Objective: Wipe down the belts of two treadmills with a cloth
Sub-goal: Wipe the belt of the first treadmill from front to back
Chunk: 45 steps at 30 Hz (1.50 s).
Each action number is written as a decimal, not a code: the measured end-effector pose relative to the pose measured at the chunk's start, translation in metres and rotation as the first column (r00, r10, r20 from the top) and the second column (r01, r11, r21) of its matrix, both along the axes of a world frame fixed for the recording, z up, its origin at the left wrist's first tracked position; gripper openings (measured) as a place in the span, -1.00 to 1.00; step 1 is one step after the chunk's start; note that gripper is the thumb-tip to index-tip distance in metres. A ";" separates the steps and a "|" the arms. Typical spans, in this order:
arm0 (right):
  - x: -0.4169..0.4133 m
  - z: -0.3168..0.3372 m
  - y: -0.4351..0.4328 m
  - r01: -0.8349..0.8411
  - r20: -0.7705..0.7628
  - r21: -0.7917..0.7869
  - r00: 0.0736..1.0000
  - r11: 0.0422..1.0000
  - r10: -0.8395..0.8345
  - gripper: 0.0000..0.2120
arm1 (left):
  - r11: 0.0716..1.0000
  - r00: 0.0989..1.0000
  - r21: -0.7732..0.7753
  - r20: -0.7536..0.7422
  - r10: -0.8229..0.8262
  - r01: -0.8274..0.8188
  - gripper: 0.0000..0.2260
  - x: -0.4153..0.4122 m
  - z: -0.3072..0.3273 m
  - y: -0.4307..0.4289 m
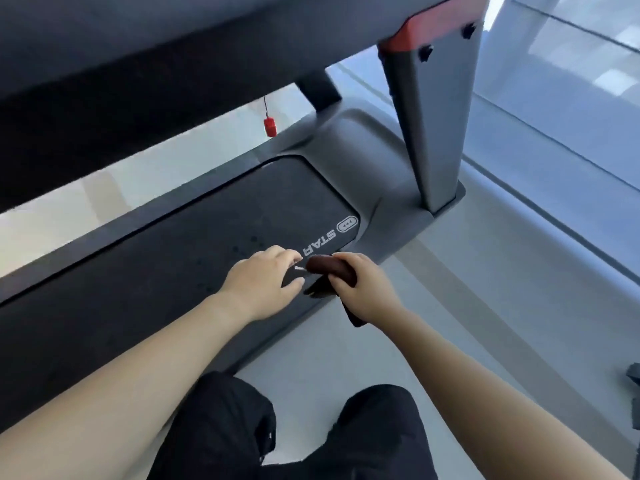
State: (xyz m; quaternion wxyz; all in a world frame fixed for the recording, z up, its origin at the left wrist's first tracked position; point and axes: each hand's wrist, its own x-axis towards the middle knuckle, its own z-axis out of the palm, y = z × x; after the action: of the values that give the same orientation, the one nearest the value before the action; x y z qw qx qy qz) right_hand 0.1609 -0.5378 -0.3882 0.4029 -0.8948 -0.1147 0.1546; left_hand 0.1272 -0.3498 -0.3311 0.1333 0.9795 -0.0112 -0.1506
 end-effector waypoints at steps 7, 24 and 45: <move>0.048 -0.124 0.023 0.010 0.079 0.020 0.997 1.000 -0.011 -0.68 | 0.999 0.999 0.053 0.037 0.003 -0.005 -0.65 0.042 -0.129 0.023; 0.170 -0.397 0.087 -0.018 0.281 -0.071 0.959 0.997 0.038 -0.67 | 0.997 0.979 0.008 0.187 0.079 -0.082 -0.63 0.158 -0.446 0.092; 0.245 -0.533 0.137 0.091 0.387 -0.542 0.910 0.836 0.152 -0.42 | 0.998 0.940 0.054 0.340 -0.027 0.009 -0.50 0.255 -0.596 0.132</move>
State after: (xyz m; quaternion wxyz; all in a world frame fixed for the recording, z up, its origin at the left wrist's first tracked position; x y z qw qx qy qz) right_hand 0.4057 -0.4008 -0.9216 0.0936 -0.9822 -0.1630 -0.0058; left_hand 0.3825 -0.2176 -0.9274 0.1025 0.9938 -0.0393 0.0195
